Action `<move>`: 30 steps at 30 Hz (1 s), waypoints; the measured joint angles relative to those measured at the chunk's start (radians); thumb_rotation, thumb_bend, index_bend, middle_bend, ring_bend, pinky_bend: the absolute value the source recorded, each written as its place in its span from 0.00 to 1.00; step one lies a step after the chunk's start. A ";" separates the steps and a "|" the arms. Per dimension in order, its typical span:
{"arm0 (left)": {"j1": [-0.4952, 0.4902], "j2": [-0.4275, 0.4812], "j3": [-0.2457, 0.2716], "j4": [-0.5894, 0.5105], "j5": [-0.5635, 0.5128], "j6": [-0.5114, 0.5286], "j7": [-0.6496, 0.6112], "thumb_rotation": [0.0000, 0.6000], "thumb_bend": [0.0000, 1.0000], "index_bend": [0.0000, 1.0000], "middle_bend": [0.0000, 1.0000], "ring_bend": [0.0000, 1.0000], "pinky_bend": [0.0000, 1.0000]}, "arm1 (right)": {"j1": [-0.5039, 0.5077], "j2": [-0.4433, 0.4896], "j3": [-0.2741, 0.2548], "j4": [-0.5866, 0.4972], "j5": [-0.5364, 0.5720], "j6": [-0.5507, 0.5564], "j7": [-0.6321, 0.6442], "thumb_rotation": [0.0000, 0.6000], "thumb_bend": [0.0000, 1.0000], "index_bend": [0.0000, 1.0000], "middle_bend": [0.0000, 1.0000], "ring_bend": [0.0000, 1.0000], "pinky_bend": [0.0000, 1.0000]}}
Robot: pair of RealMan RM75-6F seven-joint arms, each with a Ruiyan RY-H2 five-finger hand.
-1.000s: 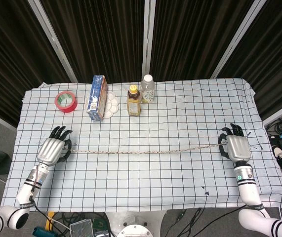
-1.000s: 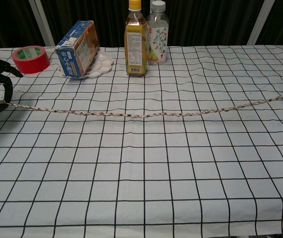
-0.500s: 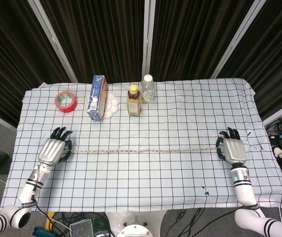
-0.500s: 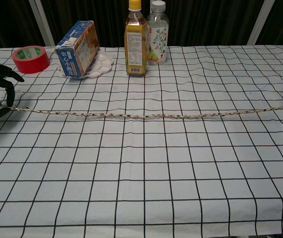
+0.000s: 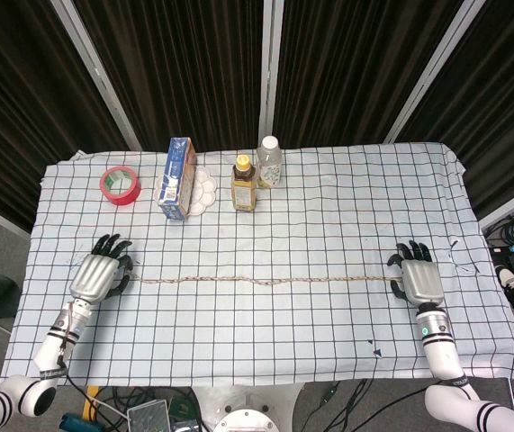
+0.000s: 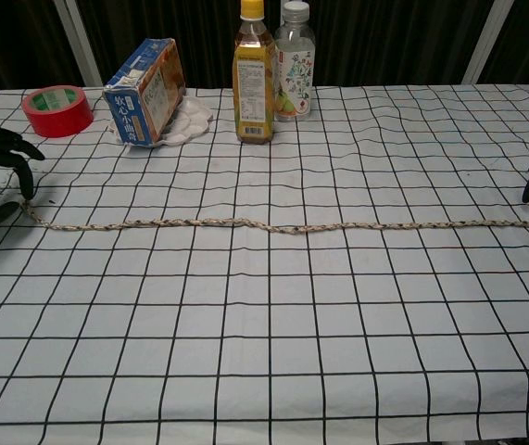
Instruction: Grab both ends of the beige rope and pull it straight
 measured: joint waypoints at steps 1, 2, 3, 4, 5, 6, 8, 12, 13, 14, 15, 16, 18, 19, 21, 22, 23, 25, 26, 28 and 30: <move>0.000 0.001 -0.001 -0.002 -0.001 -0.001 0.001 1.00 0.36 0.36 0.14 0.00 0.00 | -0.001 0.002 0.001 -0.003 0.001 0.000 -0.002 1.00 0.17 0.29 0.10 0.00 0.00; 0.001 0.002 -0.001 -0.004 -0.002 -0.002 0.003 1.00 0.33 0.34 0.14 0.00 0.00 | -0.001 0.004 0.002 -0.007 0.003 -0.001 -0.003 1.00 0.14 0.27 0.10 0.00 0.00; 0.002 0.004 -0.003 -0.008 -0.004 -0.003 0.005 1.00 0.31 0.32 0.13 0.00 0.00 | -0.002 0.007 0.004 -0.013 0.004 -0.001 -0.005 1.00 0.12 0.25 0.10 0.00 0.00; 0.003 0.005 -0.005 -0.011 -0.005 -0.002 0.007 1.00 0.28 0.30 0.13 0.00 0.00 | -0.003 0.010 0.005 -0.019 0.005 0.001 -0.006 1.00 0.10 0.23 0.09 0.00 0.00; 0.004 0.007 -0.007 -0.015 -0.007 0.000 0.009 1.00 0.25 0.27 0.12 0.00 0.00 | -0.004 0.014 0.007 -0.024 0.005 0.002 -0.006 1.00 0.08 0.21 0.09 0.00 0.00; 0.006 0.008 -0.009 -0.019 -0.008 0.005 0.010 1.00 0.22 0.24 0.11 0.00 0.00 | -0.005 0.019 0.010 -0.033 0.005 0.006 -0.007 1.00 0.05 0.18 0.08 0.00 0.00; 0.011 0.012 -0.016 -0.031 -0.009 0.021 0.009 1.00 0.19 0.20 0.10 0.00 0.00 | -0.008 0.030 0.014 -0.049 0.004 0.016 -0.007 1.00 0.02 0.15 0.08 0.00 0.00; 0.024 0.040 -0.036 -0.076 -0.015 0.056 -0.004 1.00 0.16 0.19 0.09 0.00 0.00 | -0.018 0.074 0.026 -0.114 -0.008 0.045 0.000 1.00 0.02 0.13 0.07 0.00 0.00; 0.029 0.056 -0.043 -0.096 -0.020 0.065 -0.009 1.00 0.16 0.19 0.09 0.00 0.00 | -0.021 0.088 0.029 -0.134 -0.012 0.053 0.004 1.00 0.05 0.13 0.08 0.00 0.00; 0.035 0.072 -0.049 -0.114 -0.025 0.072 -0.013 1.00 0.16 0.19 0.09 0.00 0.00 | -0.024 0.106 0.032 -0.156 -0.017 0.061 0.009 1.00 0.10 0.13 0.09 0.00 0.00; 0.041 0.089 -0.054 -0.132 -0.031 0.080 -0.015 1.00 0.16 0.19 0.09 0.00 0.00 | -0.030 0.132 0.035 -0.187 -0.027 0.075 0.016 1.00 0.13 0.13 0.10 0.00 0.00; 0.050 0.116 -0.063 -0.158 -0.041 0.091 -0.018 1.00 0.16 0.20 0.09 0.00 0.00 | -0.035 0.155 0.037 -0.210 -0.036 0.087 0.022 1.00 0.17 0.13 0.11 0.00 0.00; 0.071 0.168 -0.075 -0.202 -0.058 0.115 -0.021 1.00 0.16 0.21 0.09 0.00 0.00 | -0.049 0.212 0.040 -0.264 -0.062 0.117 0.039 1.00 0.23 0.14 0.13 0.00 0.00; 0.082 0.192 -0.079 -0.222 -0.065 0.127 -0.021 1.00 0.16 0.22 0.10 0.00 0.00 | -0.056 0.238 0.040 -0.286 -0.076 0.131 0.047 1.00 0.24 0.14 0.13 0.00 0.00; 0.115 0.248 -0.087 -0.271 -0.082 0.161 -0.023 1.00 0.16 0.23 0.10 0.00 0.00 | -0.078 0.296 0.037 -0.334 -0.113 0.166 0.070 1.00 0.26 0.16 0.13 0.00 0.00; 0.132 0.270 -0.088 -0.292 -0.088 0.178 -0.024 1.00 0.16 0.23 0.10 0.00 0.00 | -0.089 0.320 0.035 -0.353 -0.127 0.184 0.078 1.00 0.26 0.16 0.13 0.00 0.00; 0.149 0.291 -0.089 -0.311 -0.093 0.196 -0.024 1.00 0.16 0.23 0.10 0.00 0.00 | -0.101 0.341 0.033 -0.370 -0.140 0.203 0.085 1.00 0.26 0.17 0.13 0.00 0.00; 0.189 0.328 -0.085 -0.351 -0.099 0.239 -0.020 1.00 0.16 0.23 0.10 0.00 0.00 | -0.132 0.380 0.025 -0.407 -0.163 0.250 0.097 1.00 0.26 0.17 0.13 0.00 0.00; 0.207 0.340 -0.082 -0.367 -0.099 0.257 -0.016 1.00 0.16 0.23 0.10 0.00 0.00 | -0.147 0.394 0.021 -0.424 -0.172 0.270 0.100 1.00 0.26 0.17 0.13 0.00 0.00; 0.245 0.361 -0.070 -0.405 -0.098 0.298 -0.006 1.00 0.16 0.23 0.10 0.00 0.00 | -0.182 0.420 0.008 -0.457 -0.192 0.313 0.108 1.00 0.26 0.17 0.13 0.00 0.00; 0.275 0.373 -0.058 -0.437 -0.094 0.329 0.001 1.00 0.16 0.23 0.10 0.00 0.00 | -0.215 0.434 -0.007 -0.480 -0.212 0.351 0.114 1.00 0.26 0.17 0.14 0.00 0.00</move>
